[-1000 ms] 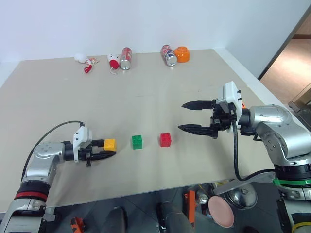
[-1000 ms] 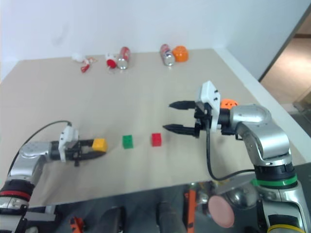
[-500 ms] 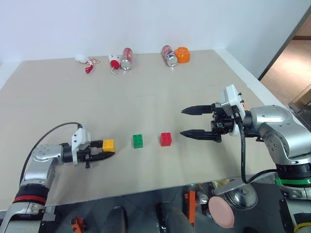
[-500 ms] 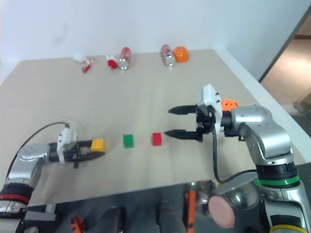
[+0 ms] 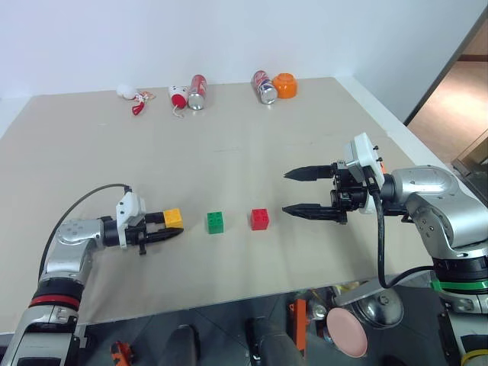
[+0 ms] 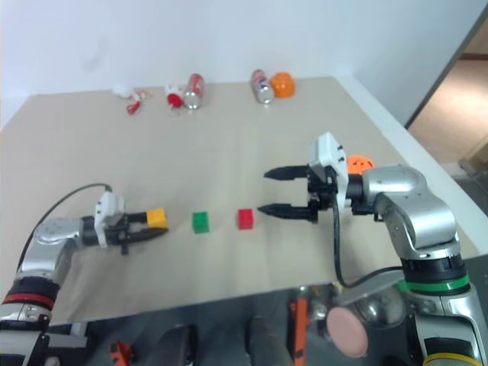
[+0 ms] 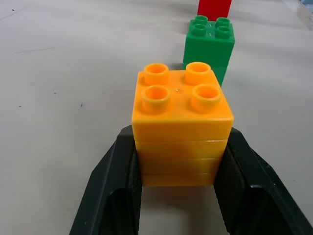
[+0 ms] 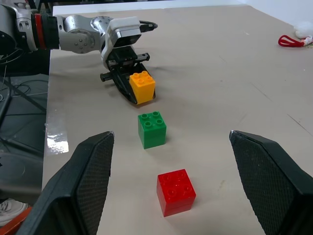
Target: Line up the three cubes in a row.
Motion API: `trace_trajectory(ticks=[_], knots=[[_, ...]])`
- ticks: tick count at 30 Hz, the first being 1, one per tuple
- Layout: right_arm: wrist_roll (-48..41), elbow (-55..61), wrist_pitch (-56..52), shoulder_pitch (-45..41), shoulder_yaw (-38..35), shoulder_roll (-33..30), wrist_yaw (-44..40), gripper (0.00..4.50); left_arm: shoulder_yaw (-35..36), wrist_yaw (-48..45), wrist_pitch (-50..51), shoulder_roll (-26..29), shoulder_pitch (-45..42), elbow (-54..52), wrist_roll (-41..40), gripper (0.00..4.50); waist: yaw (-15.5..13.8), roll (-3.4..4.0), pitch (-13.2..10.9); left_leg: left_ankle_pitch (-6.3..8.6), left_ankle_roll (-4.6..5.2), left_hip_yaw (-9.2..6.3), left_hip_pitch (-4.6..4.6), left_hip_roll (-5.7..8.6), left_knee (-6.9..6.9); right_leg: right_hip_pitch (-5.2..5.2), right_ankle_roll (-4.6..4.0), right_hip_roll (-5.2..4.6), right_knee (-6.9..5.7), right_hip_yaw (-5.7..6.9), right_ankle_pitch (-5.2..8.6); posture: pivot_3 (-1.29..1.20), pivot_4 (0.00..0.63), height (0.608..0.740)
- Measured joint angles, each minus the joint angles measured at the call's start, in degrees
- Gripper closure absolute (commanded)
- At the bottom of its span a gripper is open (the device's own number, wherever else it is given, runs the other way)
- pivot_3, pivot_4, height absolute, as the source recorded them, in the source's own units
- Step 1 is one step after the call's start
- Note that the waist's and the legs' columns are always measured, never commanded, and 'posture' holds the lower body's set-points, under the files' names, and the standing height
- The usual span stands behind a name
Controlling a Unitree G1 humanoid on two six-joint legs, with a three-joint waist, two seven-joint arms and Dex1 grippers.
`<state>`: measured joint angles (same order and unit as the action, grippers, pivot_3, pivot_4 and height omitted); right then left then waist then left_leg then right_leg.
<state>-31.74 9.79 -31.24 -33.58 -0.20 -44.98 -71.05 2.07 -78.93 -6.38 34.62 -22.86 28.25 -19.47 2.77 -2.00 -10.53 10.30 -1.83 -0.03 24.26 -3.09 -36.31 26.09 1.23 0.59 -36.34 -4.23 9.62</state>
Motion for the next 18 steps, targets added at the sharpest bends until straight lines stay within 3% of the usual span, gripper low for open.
trace_trajectory(ticks=[18], knots=[[0.04, -0.34, -0.10, -0.15, 0.05, -0.43, -0.65, 0.58, -0.12, -4.70, -5.16, 0.49, -1.24, 5.87, 0.66, 2.79, 0.06, 0.06, 0.03, -0.01, 0.01, 0.01, -0.25, -0.03, -0.02, -0.03, -0.05, 0.07, -0.08, -0.02, -0.03, 0.00, 0.150, 0.740]])
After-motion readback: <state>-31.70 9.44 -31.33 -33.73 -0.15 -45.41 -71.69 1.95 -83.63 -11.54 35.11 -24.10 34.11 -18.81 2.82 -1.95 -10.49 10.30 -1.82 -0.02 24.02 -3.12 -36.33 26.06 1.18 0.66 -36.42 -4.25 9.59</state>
